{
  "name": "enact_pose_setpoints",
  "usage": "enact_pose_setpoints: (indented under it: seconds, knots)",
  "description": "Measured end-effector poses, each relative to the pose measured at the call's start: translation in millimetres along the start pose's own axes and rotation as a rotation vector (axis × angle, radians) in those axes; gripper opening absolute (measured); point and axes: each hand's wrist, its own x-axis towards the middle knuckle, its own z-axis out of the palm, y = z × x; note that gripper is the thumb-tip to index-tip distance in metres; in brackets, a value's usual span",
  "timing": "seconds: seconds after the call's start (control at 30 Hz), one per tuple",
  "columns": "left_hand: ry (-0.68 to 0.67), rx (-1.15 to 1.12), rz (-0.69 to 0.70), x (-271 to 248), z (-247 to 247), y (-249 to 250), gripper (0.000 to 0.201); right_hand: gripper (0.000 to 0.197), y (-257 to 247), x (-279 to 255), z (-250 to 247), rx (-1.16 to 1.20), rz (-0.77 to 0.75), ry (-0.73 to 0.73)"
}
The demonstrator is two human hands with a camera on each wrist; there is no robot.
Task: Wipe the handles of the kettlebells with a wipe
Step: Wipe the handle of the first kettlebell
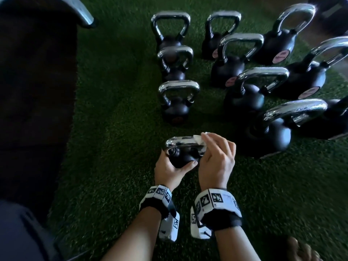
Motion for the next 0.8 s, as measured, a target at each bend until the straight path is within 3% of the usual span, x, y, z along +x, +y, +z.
enact_pose_setpoints:
  seconds: [0.1, 0.23, 0.33, 0.4, 0.5, 0.6, 0.73, 0.8]
  knots:
    - [-0.002, 0.005, -0.021, -1.5, -2.6, 2.9, 0.073, 0.038, 2.4, 8.8, -0.6, 0.041, 0.163, -0.006]
    - [-0.003, 0.033, -0.04, -2.5, -3.5, 5.9, 0.075, 0.04, -1.6, 0.8, -6.5, 0.063, 0.12, -0.011]
    - [-0.004, 0.034, -0.059, -4.3, -4.4, 9.4, 0.074, 0.039, 8.7, 1.5, -7.0, 0.148, 0.357, 0.019]
    - [-0.005, 0.019, -0.078, -6.7, -5.4, 11.4, 0.072, 0.038, 17.2, 5.6, -6.7, 0.191, 0.493, -0.048]
    - [0.007, 0.038, -0.091, -9.7, -5.7, 16.8, 0.077, 0.036, 17.4, 10.3, -11.2, 0.161, 0.485, -0.11]
    - [-0.013, 0.071, -0.151, -10.3, -10.4, 23.9, 0.075, 0.036, 11.3, 14.2, -13.5, 0.212, 0.625, -0.106]
    - [-0.054, 0.121, -0.32, -12.5, -19.2, 37.1, 0.074, 0.033, 16.0, 10.9, -9.9, 0.22, 0.804, -0.335]
    - [-0.04, 0.16, -0.443, -17.8, -21.4, 36.7, 0.058, 0.03, 23.2, 13.4, -12.0, 0.205, 0.796, -0.454]
